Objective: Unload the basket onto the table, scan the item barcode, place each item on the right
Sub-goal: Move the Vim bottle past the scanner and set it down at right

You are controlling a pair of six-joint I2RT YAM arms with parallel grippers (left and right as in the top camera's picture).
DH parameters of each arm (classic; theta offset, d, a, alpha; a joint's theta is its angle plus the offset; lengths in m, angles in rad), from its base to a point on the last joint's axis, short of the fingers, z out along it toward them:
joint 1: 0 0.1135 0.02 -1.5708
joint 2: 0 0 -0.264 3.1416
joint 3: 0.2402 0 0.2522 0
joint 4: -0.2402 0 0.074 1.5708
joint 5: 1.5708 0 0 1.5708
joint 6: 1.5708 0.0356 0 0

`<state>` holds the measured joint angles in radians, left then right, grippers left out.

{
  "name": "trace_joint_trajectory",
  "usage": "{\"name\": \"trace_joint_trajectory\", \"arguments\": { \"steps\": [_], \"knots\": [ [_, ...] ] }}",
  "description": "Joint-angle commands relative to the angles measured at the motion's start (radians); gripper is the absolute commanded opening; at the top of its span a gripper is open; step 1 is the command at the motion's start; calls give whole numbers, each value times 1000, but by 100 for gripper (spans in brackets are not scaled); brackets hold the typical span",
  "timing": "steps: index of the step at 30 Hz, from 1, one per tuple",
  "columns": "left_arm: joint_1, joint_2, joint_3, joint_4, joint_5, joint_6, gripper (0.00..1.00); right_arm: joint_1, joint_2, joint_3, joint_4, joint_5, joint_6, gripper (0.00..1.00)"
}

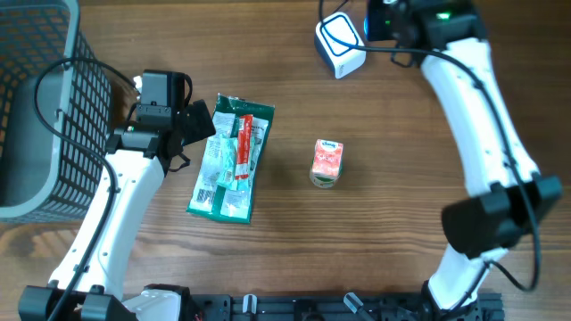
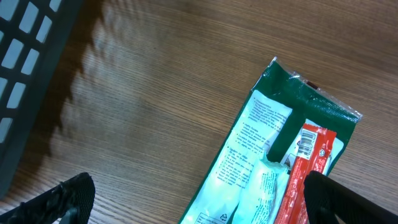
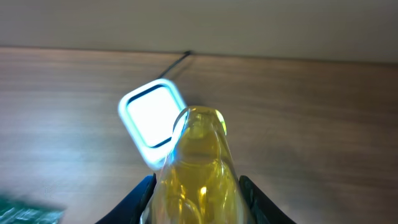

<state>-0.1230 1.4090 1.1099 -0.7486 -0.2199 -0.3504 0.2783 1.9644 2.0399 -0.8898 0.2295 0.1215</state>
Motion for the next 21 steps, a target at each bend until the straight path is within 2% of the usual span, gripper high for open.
{"name": "trace_joint_trajectory", "arguments": {
  "steps": [1, 7, 8, 11, 14, 21],
  "knots": [
    [3, 3, 6, 3, -13, 2, 100, 95, 84, 23, 87, 278, -97, 8],
    [3, 3, 6, 3, -13, 2, 100, 240, 262, 23, 333, 763, -420, 8],
    [3, 3, 6, 3, -13, 2, 100, 261, 309, 23, 419, 842, -531, 8],
    [3, 3, 6, 3, -13, 2, 100, 277, 386, 23, 529, 919, -669, 7],
    [3, 3, 6, 3, -13, 2, 100, 278, 441, 23, 597, 991, -687, 7],
    [3, 3, 6, 3, -13, 2, 100, 280, 449, 23, 627, 962, -678, 8]
  ]
}}
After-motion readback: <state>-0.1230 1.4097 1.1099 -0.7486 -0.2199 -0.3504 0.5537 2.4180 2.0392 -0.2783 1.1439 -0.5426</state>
